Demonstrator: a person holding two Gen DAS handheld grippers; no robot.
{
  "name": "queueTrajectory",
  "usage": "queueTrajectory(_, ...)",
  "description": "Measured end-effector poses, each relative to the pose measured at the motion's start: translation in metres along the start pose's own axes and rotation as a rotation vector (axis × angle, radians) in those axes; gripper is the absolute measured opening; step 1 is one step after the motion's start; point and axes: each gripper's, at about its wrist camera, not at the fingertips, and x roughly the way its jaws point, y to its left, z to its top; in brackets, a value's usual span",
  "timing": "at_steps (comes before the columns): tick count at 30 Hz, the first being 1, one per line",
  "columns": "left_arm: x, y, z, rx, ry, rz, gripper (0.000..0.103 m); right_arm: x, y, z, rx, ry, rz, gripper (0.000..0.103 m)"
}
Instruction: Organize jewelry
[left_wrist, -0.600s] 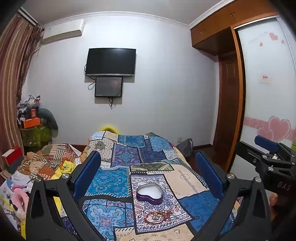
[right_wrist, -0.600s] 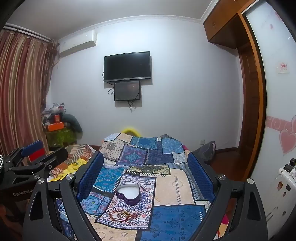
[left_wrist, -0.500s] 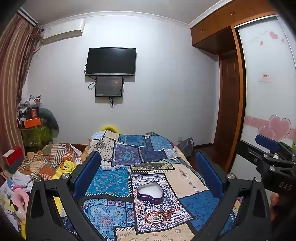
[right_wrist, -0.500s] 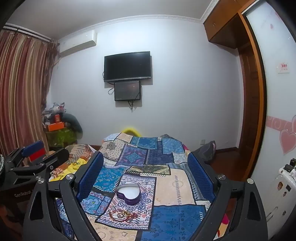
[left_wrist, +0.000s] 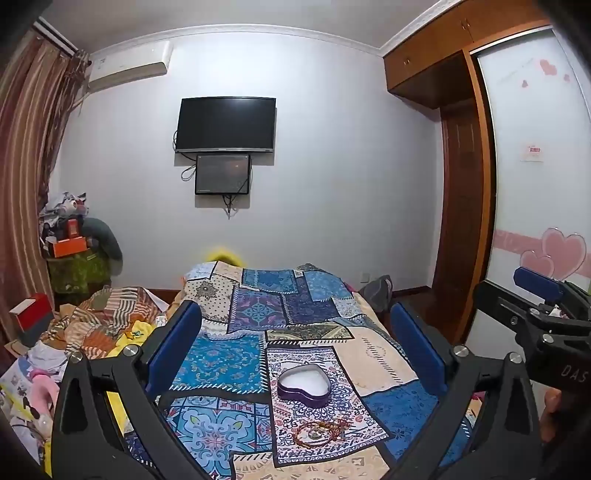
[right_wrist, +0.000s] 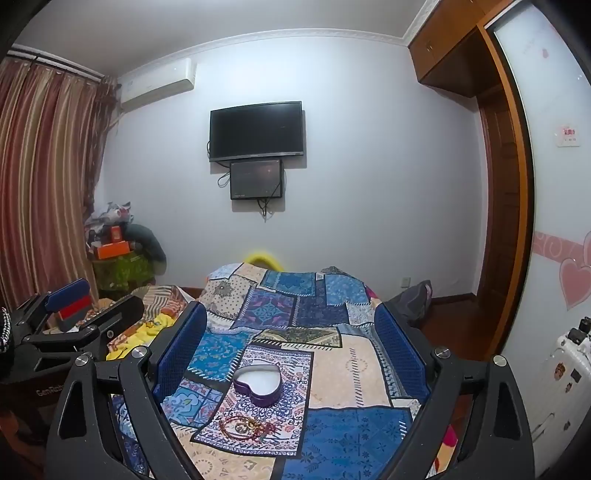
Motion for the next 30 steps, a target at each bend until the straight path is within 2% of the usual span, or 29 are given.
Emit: queueTrajectory(30,0.0010,0.0006,0.0059,-0.015,0.013,-0.001,0.103,-0.0006,0.0038,-0.0022,-0.005,0.005,0.003,0.091)
